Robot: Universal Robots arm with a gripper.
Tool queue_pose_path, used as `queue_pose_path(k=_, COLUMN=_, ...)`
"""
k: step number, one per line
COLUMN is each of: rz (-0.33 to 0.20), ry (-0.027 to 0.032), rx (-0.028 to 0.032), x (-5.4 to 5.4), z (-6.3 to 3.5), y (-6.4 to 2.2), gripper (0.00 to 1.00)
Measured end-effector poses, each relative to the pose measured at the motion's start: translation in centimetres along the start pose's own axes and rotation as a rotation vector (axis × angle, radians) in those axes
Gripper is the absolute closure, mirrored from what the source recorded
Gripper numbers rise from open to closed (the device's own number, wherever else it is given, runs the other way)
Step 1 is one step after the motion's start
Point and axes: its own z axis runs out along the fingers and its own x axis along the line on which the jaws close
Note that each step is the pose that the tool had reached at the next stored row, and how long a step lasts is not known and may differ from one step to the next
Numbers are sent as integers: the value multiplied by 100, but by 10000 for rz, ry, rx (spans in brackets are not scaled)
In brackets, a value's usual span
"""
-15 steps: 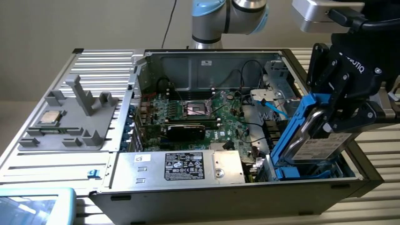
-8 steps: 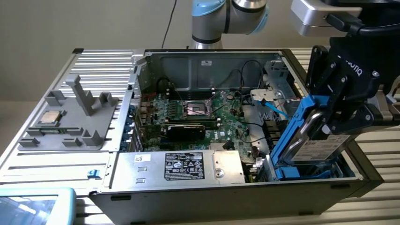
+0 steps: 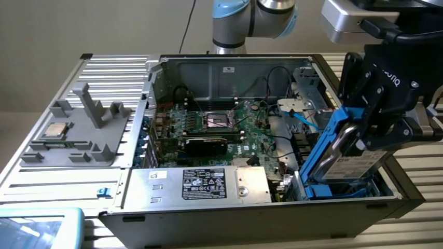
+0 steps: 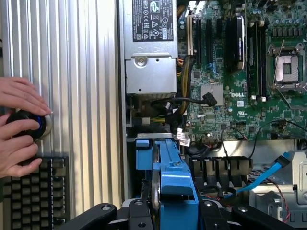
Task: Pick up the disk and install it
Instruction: 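Insert the disk into the insertion slot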
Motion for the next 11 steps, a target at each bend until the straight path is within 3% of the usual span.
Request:
queue_pose_path(k=6, rz=0, ry=0, rx=0, x=0, z=3, y=0, gripper=63)
queue_pose_path(k=11, rz=0, ry=-2, rx=37, x=1, z=4, y=0, gripper=63)
